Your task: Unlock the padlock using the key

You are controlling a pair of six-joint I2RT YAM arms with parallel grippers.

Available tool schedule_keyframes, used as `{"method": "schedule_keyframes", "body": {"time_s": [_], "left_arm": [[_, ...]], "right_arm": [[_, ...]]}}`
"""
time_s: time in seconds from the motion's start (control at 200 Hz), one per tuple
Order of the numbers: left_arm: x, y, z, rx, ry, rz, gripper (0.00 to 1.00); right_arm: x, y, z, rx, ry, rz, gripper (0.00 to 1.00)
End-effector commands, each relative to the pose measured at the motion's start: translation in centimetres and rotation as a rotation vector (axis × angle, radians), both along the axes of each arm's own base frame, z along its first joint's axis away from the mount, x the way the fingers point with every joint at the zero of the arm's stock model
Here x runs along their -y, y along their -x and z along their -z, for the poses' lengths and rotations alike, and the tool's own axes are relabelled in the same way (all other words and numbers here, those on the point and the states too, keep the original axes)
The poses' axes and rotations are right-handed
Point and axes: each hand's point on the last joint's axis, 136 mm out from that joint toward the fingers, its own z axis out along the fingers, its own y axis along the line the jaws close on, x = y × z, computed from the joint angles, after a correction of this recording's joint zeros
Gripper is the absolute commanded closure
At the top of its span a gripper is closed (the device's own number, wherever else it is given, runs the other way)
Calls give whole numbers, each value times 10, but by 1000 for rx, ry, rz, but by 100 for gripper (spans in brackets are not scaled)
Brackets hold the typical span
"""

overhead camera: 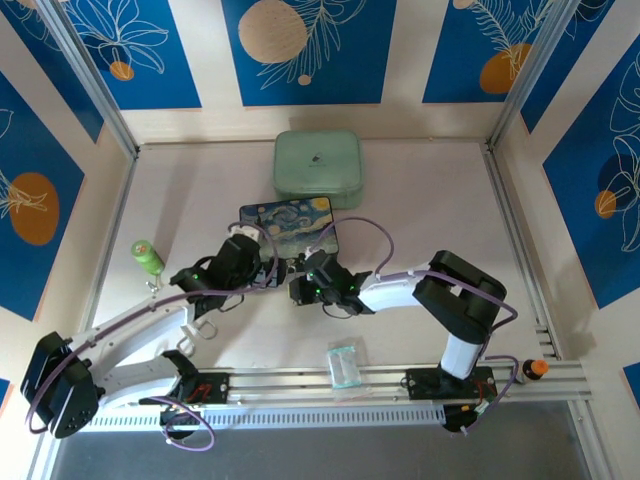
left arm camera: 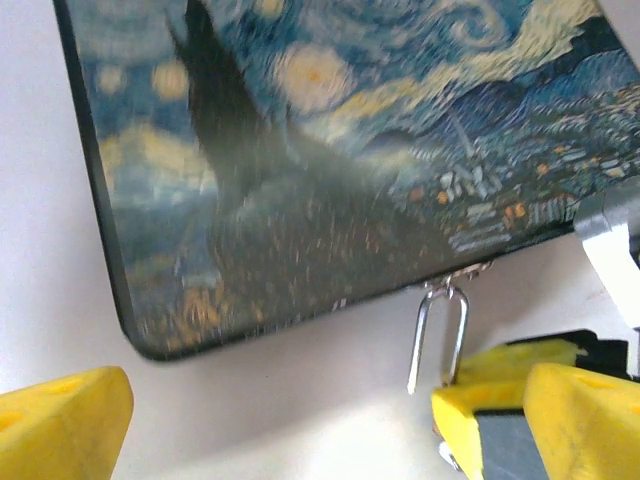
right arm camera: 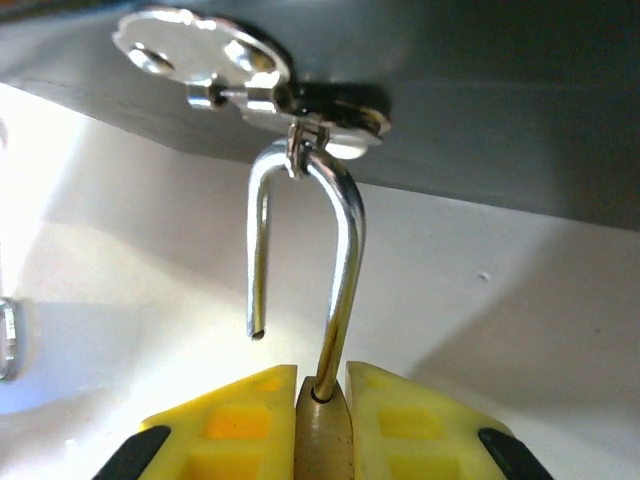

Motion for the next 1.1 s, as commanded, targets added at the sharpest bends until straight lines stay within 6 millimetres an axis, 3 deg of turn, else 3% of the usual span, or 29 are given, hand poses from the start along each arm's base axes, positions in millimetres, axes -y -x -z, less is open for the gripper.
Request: {"method": "schedule_keyframes", "body": {"time_s": [0.0,0.15,0.33,0.47,0.615,0.84,1.096], "left_arm": [[5,-16,-25,107,-176,165,3],[15,-29,-22,87,-359,315,7],[23,-34,11,-4,-511,462,9],[35,-27,23,-35,-500,566,10],[27,-22,50,-131,-590,579,10],[27,-9,56,-188,-632,583,15],[34,7,84,-236,-713,645,24]], "right_arm": [[26,33,39,-216,30,14,89],[32,31,41,-229,-10,36,90],[37,30,44,-246,-63,69,92],[45,29,47,-254,-62,99,92],[53,28,47,-253,-64,121,93],[58,25,47,-262,-76,132,93],[56,21,49,-269,-111,154,95]]}}
